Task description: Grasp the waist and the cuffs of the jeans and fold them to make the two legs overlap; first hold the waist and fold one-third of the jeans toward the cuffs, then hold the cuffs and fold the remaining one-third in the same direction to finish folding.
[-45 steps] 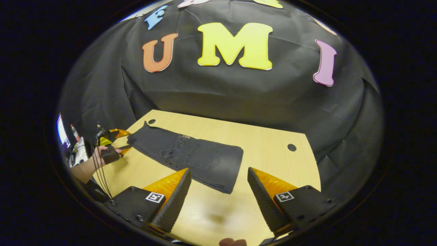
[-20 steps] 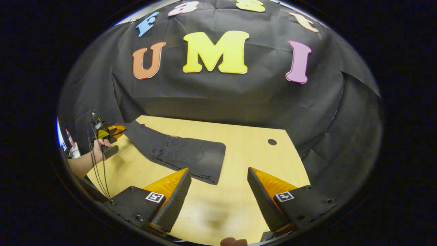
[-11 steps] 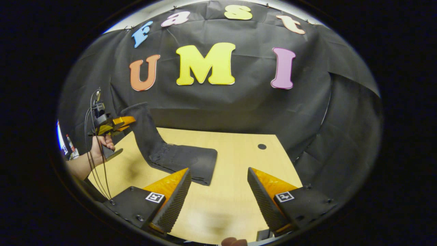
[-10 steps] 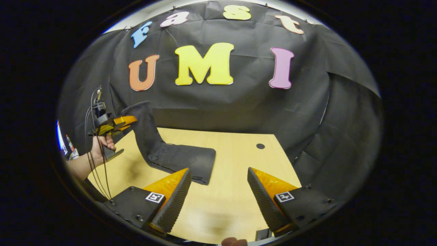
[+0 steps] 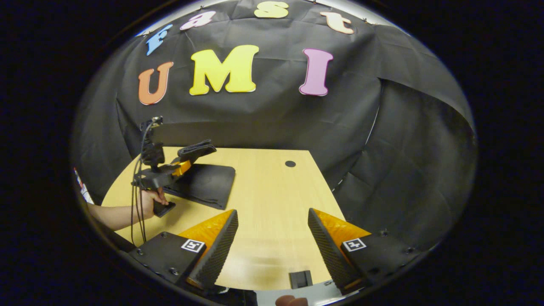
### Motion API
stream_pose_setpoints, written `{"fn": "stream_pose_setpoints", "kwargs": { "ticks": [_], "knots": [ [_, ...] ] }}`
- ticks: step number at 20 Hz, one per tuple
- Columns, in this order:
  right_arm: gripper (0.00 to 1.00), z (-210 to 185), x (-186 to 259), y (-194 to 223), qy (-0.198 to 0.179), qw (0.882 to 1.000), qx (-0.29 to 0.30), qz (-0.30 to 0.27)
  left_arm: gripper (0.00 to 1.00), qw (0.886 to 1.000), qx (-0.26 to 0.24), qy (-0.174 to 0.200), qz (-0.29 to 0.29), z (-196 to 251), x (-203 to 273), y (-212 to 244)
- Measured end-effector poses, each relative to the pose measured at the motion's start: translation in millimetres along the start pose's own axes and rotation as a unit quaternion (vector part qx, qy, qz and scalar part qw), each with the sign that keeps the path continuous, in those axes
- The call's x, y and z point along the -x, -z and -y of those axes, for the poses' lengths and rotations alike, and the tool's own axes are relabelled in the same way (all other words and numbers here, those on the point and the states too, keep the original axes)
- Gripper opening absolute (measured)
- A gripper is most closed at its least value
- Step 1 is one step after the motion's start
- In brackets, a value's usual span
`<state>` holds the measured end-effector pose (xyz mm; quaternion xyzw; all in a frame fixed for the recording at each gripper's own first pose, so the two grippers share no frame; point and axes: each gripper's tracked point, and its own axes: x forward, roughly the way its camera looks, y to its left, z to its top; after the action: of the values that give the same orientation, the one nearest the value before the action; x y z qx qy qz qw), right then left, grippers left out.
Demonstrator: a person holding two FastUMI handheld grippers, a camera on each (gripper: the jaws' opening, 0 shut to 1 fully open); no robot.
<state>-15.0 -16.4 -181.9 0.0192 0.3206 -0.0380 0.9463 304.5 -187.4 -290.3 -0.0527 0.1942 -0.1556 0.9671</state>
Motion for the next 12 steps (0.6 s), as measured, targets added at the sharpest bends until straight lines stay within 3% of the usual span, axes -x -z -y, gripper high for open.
{"fn": "stream_pose_setpoints", "kwargs": {
  "ticks": [6,8,9,10,11,12],
  "knots": [
    [0.99,-3,-23,6,-0.016,1.0,-0.012,-0.018,0.04,0.999,-0.019,-0.014,-0.022,-3,-8,29],
    [1.0,-11,-31,-1,-0.028,0.999,-0.01,-0.013,0.09,0.999,-0.009,-0.003,-0.032,3,-7,35],
    [1.0,-15,-34,-5,-0.033,0.999,-0.008,-0.009,0.0,0.999,-0.005,-0.004,-0.032,3,-8,34],
    [1.0,-18,-37,-7,-0.04,0.999,-0.007,-0.007,0.38,1.0,-0.002,-0.004,-0.03,6,-4,33],
    [1.0,-23,-40,-10,-0.045,0.999,-0.005,-0.005,0.35,1.0,-0.002,-0.003,-0.027,9,-3,31],
    [1.0,-27,-43,-12,-0.051,0.999,-0.004,-0.003,0.57,1.0,-0.006,-0.007,-0.023,9,0,28]
  ]
}}
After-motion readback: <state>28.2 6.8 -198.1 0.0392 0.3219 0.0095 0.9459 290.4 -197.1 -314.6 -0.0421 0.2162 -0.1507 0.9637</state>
